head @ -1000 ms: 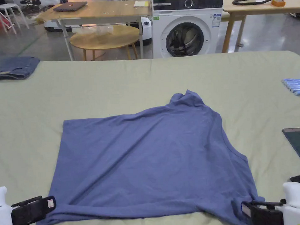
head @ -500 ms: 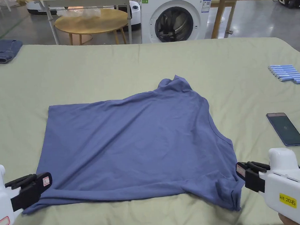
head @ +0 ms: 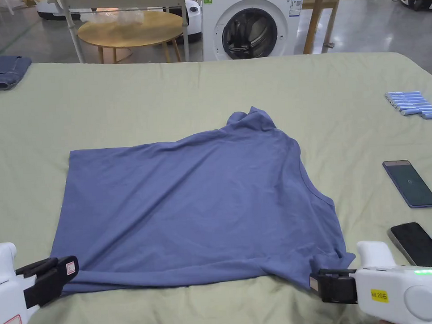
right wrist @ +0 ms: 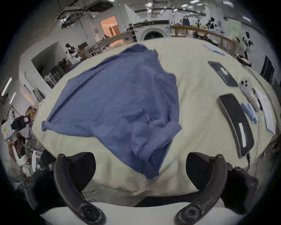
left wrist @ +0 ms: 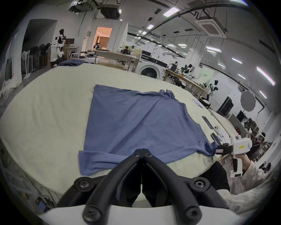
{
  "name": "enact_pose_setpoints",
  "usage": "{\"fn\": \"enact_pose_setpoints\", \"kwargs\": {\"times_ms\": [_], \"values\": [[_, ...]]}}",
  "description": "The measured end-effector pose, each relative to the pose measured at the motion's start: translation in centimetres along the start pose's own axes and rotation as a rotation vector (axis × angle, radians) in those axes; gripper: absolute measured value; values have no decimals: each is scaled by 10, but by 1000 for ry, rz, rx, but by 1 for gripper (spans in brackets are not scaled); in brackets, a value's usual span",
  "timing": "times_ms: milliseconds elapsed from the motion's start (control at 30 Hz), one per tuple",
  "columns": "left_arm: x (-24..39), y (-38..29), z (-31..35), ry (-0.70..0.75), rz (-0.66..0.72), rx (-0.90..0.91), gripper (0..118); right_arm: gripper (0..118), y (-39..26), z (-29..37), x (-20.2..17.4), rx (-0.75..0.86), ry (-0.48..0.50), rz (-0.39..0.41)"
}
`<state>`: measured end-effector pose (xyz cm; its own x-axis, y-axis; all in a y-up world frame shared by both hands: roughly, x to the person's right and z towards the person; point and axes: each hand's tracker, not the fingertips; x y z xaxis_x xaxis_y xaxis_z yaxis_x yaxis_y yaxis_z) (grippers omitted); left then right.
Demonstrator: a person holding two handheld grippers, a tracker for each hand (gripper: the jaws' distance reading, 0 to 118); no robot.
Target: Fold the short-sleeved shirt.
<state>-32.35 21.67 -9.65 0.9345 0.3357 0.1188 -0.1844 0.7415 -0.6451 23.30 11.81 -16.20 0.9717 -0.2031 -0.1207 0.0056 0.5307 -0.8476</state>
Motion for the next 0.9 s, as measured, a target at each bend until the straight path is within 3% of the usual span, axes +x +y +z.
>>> {"fn": "enact_pose_setpoints", "kwargs": {"times_ms": [67,133,167,200,233,433,467,500,533,567,767,900], "values": [[0,-2,-1,2,10,-6,0,118,4,-1,0,-24,-25,9],[-3,-2,-1,4,16,-12,0,106,0,-9,3,-21,-20,-5],[-3,-3,-1,7,14,-12,0,80,-1,-11,3,-18,-16,-15],[-3,-3,0,10,12,-13,0,27,5,-3,-3,-12,-32,-12],[-3,-2,0,14,11,-15,0,3,3,-5,-5,6,-42,-4],[-31,-2,-4,69,49,-30,1,2,11,-7,-15,-26,-68,74],[-34,-2,-4,105,60,-34,17,2,13,-7,-15,-25,-66,72],[-32,0,-2,137,68,-40,64,2,13,-7,-14,-25,-63,60],[-37,2,-6,171,85,-63,103,2,13,-7,-13,-26,-60,56],[-43,3,-11,226,102,-95,118,2,14,-5,-13,-27,-60,57],[-78,0,-40,367,145,-168,118,2,19,-3,-10,-34,-61,60],[-85,-10,-59,379,128,-250,102,2,18,0,-10,-39,-55,45]]}}
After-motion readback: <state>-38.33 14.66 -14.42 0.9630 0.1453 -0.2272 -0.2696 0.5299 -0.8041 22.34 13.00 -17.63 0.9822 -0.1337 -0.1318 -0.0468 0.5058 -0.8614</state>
